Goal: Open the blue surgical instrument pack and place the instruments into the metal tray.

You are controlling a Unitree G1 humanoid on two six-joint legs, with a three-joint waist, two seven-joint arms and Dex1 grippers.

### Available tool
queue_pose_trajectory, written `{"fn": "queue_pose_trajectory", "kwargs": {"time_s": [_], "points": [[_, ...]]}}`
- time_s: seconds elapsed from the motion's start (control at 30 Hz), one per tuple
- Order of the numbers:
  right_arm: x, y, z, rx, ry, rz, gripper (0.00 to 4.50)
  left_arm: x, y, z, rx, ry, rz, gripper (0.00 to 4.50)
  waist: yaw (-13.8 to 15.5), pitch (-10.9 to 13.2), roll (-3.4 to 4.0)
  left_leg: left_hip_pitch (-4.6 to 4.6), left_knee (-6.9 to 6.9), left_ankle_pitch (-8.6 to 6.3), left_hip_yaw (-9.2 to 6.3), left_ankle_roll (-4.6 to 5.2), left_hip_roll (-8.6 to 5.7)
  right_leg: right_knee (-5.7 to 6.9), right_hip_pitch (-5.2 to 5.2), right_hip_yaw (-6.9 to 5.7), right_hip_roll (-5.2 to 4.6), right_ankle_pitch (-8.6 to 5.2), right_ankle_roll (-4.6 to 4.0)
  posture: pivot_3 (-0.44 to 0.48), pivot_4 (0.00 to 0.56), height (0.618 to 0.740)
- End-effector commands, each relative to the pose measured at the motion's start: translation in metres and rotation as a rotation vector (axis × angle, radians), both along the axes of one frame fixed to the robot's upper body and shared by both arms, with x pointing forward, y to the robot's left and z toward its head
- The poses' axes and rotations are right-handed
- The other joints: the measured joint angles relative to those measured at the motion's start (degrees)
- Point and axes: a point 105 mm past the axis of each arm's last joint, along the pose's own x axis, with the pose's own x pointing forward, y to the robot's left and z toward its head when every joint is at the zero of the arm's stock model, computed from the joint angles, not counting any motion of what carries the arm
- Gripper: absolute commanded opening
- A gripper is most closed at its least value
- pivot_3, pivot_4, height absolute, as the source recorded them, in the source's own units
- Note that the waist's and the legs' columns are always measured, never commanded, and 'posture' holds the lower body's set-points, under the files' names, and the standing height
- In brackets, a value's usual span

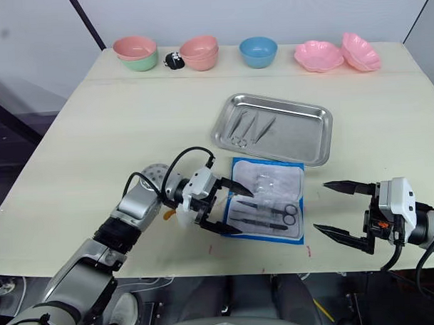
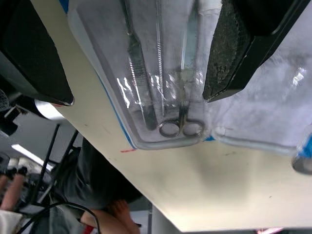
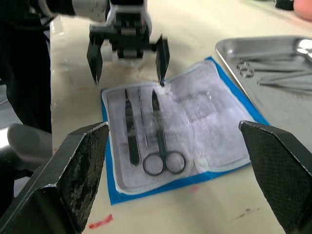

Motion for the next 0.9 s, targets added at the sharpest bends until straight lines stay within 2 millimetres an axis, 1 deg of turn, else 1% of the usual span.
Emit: {"fn": "queue_pose_trajectory", "kwargs": {"time_s": [0.03,0.1,0.13,0.2,0.33,0.47,0.6,0.73,0.8,0.9], "points": [[-0.002,0.003,0.009,0.000,-0.032,0.016,4.50,0.002,0.001,0.005,0.001,-0.052,0.033,4.48,0.02,0.00,0.00,0.00,0.00,0.00,0.00,0.00,0.00,0.01,0.00,0.00,0.00,0.00,0.00,0.000,0.150,0.740],[-0.002,0.007,0.009,0.008,-0.035,0.026,4.50,0.004,0.003,-0.003,0.006,-0.017,0.067,4.48,0.07,0.00,0.00,0.03,0.00,0.00,0.02,0.00,-0.02,0.02,0.01,0.00,0.00,0.00,0.00,0.000,0.150,0.740],[-0.001,0.009,0.010,0.013,-0.038,0.029,4.50,0.009,0.005,-0.008,0.007,-0.005,0.104,4.48,0.07,0.00,0.00,0.02,0.00,0.00,0.01,0.00,-0.01,0.02,0.01,0.00,0.00,0.00,0.00,0.000,0.150,0.740],[-0.001,0.010,0.012,0.015,-0.043,0.036,4.50,0.009,0.010,-0.020,0.056,-0.045,0.088,4.48,0.04,-0.01,0.01,0.04,0.00,0.00,0.02,0.00,-0.02,0.02,0.02,0.00,0.00,0.00,0.00,0.000,0.150,0.740],[0.001,0.009,0.015,0.016,-0.051,0.035,4.50,0.011,0.011,-0.033,0.068,-0.046,0.099,4.48,0.03,-0.02,0.02,0.08,0.00,0.00,0.04,0.00,-0.02,0.02,0.04,0.02,0.00,0.00,0.00,0.000,0.150,0.740],[0.001,0.010,0.017,0.011,-0.056,0.036,4.50,0.006,0.008,-0.052,0.089,-0.009,0.082,4.48,0.04,-0.15,0.20,0.18,0.00,0.00,0.08,0.00,-0.03,0.09,0.11,0.06,-0.01,0.00,0.00,0.000,0.150,0.740],[-0.001,0.011,0.020,0.010,-0.063,0.041,4.50,-0.001,0.006,-0.065,0.089,0.041,0.053,4.48,0.02,-0.38,0.48,0.29,0.01,0.01,0.16,0.00,-0.06,0.27,0.12,0.15,-0.01,0.00,0.00,0.000,0.150,0.740],[-0.004,0.010,0.021,0.006,-0.068,0.044,4.50,-0.009,0.011,-0.087,0.161,0.058,0.022,4.48,-0.01,-0.77,0.56,0.40,0.03,0.01,0.53,0.01,-0.08,0.44,0.13,0.26,0.00,-0.01,0.02,0.000,0.150,0.740],[-0.004,0.010,0.023,0.005,-0.071,0.044,4.50,-0.008,0.012,-0.092,0.177,0.079,0.037,4.48,-0.02,-1.07,0.79,0.47,0.03,0.01,0.70,0.01,-0.08,0.46,0.16,0.39,0.00,-0.02,0.03,0.000,0.150,0.740],[-0.003,0.011,0.026,0.006,-0.078,0.045,4.50,-0.006,0.015,-0.098,0.202,0.098,0.059,4.48,-0.06,-1.11,0.85,0.67,0.02,0.00,0.84,0.02,-0.06,0.48,0.52,0.54,0.04,-0.16,0.25,0.000,0.150,0.740]]}}
